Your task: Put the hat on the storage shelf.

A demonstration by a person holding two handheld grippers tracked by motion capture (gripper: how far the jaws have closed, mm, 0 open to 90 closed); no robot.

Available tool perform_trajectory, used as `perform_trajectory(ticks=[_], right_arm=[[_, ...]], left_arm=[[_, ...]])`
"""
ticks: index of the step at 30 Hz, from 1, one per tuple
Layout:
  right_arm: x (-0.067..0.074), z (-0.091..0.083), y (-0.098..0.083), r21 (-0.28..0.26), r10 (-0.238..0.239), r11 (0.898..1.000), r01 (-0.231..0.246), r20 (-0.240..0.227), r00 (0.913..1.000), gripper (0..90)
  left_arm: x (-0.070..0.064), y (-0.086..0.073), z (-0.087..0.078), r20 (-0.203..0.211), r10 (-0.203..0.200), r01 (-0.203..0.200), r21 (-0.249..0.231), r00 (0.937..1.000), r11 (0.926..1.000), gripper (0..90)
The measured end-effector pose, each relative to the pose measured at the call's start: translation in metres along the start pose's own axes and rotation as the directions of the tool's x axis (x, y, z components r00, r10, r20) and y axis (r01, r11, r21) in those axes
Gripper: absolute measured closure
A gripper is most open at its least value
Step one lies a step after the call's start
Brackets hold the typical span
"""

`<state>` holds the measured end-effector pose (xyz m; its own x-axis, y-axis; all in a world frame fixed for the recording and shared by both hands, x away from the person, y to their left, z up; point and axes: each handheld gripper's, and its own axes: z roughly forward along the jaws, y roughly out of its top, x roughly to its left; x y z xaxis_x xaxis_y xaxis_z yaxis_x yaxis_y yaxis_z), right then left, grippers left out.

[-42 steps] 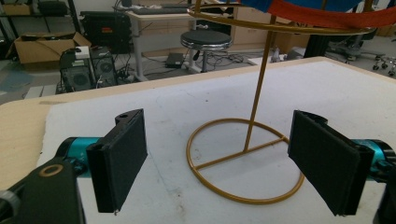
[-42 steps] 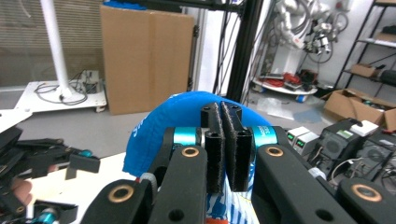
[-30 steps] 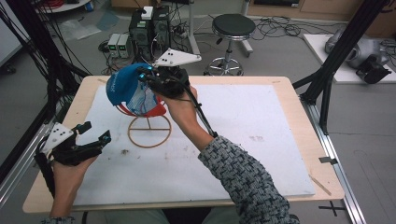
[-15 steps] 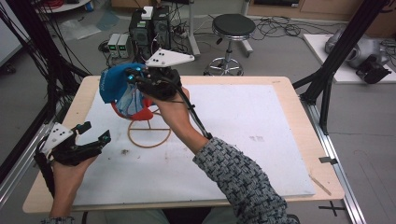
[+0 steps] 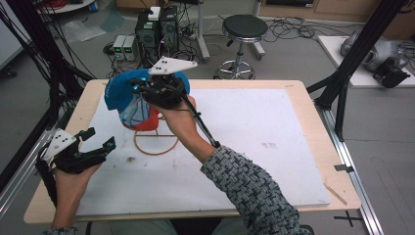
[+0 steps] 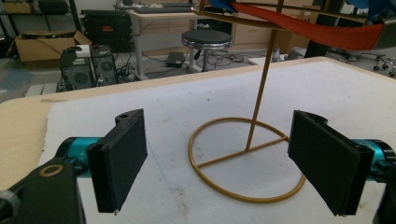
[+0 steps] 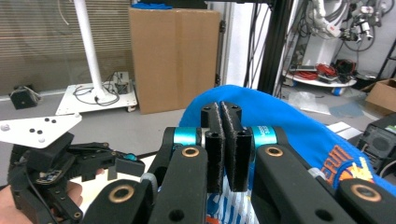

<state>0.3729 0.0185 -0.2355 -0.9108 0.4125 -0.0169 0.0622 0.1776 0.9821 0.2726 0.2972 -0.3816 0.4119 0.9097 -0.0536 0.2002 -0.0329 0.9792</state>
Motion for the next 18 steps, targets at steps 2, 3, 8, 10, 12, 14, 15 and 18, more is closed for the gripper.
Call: perform_trajectory(ticks=[2, 3, 8, 10, 12, 14, 15, 18], right_arm=[[0.002, 0.003, 0.000, -0.004, 0.000, 1.000, 0.000, -0.009, 1.0000, 88.1], [0.003, 0.004, 0.000, -0.003, -0.002, 1.000, 0.002, -0.012, 0.9999, 88.1], [0.007, 0.010, 0.001, -0.002, -0.005, 1.000, 0.005, -0.026, 0.9997, 88.0], [0.008, 0.012, 0.000, 0.009, -0.016, 1.000, 0.017, -0.019, 0.9997, 88.0], [0.007, 0.012, -0.001, 0.029, -0.038, 0.999, 0.039, -0.006, 0.9992, 88.0], [0.005, 0.010, -0.002, 0.036, -0.044, 0.998, 0.044, 0.009, 0.9990, 88.1], [0.003, 0.009, -0.003, 0.036, -0.041, 0.999, 0.041, 0.018, 0.9990, 88.0], [-0.004, 0.002, -0.004, 0.044, -0.049, 0.998, 0.047, 0.047, 0.9977, 88.0]], left_arm=[[0.000, 0.000, 0.000, 0.001, -0.001, 0.001, 0.000, 1.0000, 1.0000, 19.8], [0.000, 0.000, 0.000, 0.001, -0.001, 0.001, 0.001, 1.0000, 1.0000, 19.8], [0.000, 0.000, 0.000, 0.003, -0.003, 0.003, 0.000, 1.0000, 1.0000, 19.8], [0.000, 0.000, 0.000, 0.004, -0.002, 0.002, 0.001, 1.0000, 1.0000, 19.9], [0.000, 0.000, 0.000, 0.006, -0.003, 0.003, 0.000, 1.0000, 1.0000, 19.8], [0.000, 0.000, 0.000, 0.007, -0.002, 0.002, 0.000, 1.0000, 1.0000, 19.8], [0.000, 0.000, 0.000, 0.007, -0.002, 0.002, 0.000, 1.0000, 1.0000, 19.8], [0.000, 0.000, 0.000, 0.007, -0.001, 0.001, 0.001, 1.0000, 1.0000, 19.8]])
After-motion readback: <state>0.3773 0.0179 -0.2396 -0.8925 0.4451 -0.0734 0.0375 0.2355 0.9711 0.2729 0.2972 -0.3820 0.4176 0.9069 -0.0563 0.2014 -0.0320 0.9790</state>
